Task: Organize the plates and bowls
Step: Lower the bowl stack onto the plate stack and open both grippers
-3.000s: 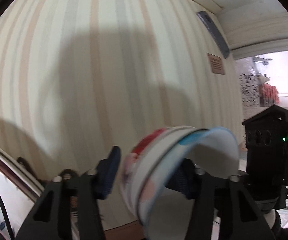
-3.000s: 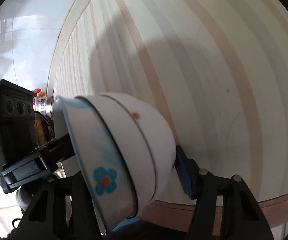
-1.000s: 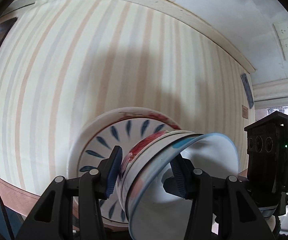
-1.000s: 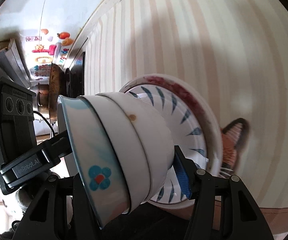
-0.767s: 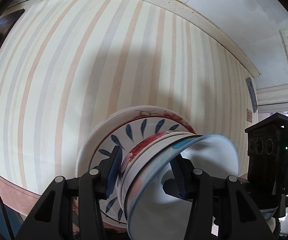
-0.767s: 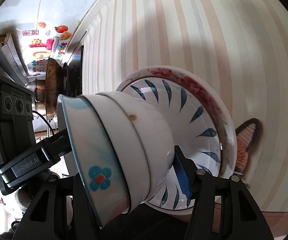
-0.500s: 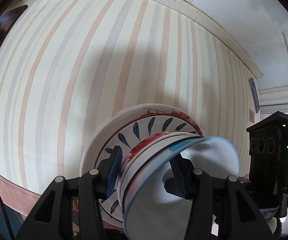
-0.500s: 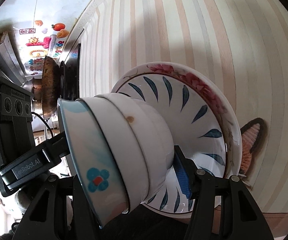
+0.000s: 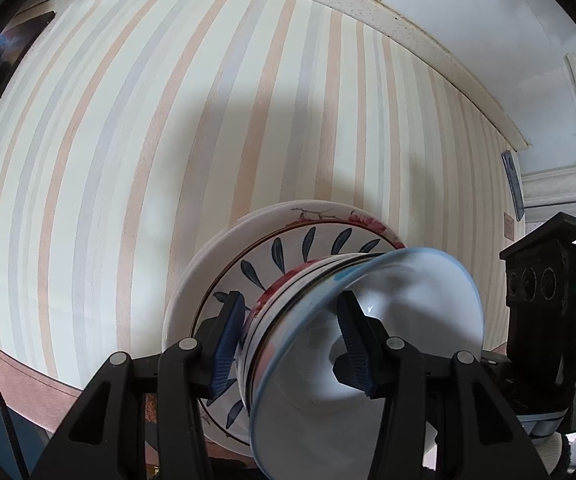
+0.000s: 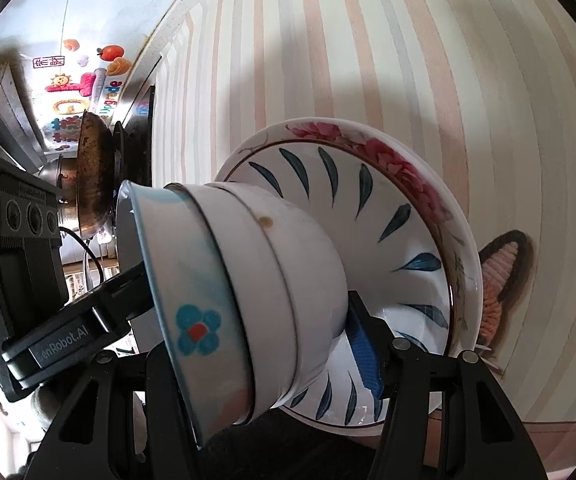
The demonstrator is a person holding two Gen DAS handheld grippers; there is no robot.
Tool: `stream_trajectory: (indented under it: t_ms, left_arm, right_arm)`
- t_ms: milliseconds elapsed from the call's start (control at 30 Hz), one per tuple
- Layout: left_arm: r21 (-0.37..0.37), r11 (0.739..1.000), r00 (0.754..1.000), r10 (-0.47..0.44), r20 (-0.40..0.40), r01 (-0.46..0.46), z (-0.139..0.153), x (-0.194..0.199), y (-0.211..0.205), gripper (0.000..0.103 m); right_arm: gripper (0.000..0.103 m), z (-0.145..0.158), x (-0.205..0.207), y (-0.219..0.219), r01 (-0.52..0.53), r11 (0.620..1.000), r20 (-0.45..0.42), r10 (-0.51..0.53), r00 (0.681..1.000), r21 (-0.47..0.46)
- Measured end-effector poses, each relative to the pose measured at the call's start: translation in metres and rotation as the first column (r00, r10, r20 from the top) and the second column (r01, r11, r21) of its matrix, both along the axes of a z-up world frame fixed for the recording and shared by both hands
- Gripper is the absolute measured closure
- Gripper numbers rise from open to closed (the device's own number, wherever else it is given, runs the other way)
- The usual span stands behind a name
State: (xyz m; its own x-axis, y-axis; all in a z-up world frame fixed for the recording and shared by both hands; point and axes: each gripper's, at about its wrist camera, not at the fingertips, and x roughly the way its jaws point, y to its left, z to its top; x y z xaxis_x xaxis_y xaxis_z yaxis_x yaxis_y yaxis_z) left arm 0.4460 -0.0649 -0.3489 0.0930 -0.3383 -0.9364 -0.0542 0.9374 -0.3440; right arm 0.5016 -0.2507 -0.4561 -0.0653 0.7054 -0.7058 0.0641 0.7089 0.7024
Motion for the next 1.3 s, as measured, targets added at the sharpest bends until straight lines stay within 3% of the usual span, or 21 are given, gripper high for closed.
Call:
stream_trajectory:
  t_ms: [267,500,700,833,900,933,967,1033,1300]
  left_arm:
    - [0.033,0.999,0.999,-0.014,0.051,0.013,0.015,-0.005,0.001,0.058]
    - [0.139,0.99,0.987,-0.052,0.15,0.031,0.043,-0.017,0.0,0.057]
    - [0.175,0.984,0.977,-0.057,0.206,0.02,0.063,-0.034,0.004,0.057]
    - [0.169,0.985,0.966,-0.07,0.249,0.028,0.082,-0.047,0.009,0.048]
    - [0.197,0.98,0.954,-0.088,0.286,0.031,0.093,-0.055,0.01,0.032]
    - [0.207,0.978,0.949,-0.091,0.301,0.029,0.097,-0.058,0.011,0.017]
    - [0.219,0.975,0.943,-0.091,0.32,0.02,0.103,-0.061,0.012,0.01]
    - [0.255,0.967,0.927,-0.099,0.362,0.004,0.116,-0.072,0.012,0.01]
    - [0.267,0.962,0.877,-0.074,0.475,-0.063,0.154,-0.109,0.014,0.006]
  right_arm:
    - [0.043,0.005,-0.005,-0.007,0.025,0.999,0.013,-0.024,1.0,-0.033]
    - [0.042,0.047,-0.015,-0.023,0.059,0.99,0.125,-0.042,0.991,-0.129]
    - [0.018,0.089,-0.036,-0.027,0.104,0.963,0.238,-0.043,0.97,-0.249]
    - [0.012,0.121,-0.059,-0.033,0.186,0.939,0.338,-0.082,0.938,-0.289]
    - [0.008,0.137,-0.069,-0.036,0.23,0.924,0.389,-0.099,0.916,-0.305]
    - [0.005,0.143,-0.073,-0.034,0.248,0.915,0.415,-0.101,0.904,-0.317]
    - [0.004,0.15,-0.077,-0.032,0.265,0.904,0.442,-0.098,0.892,-0.334]
    - [0.002,0.165,-0.088,-0.032,0.302,0.877,0.495,-0.087,0.864,-0.373]
    - [0.002,0.204,-0.131,-0.028,0.336,0.842,0.566,-0.046,0.823,-0.421]
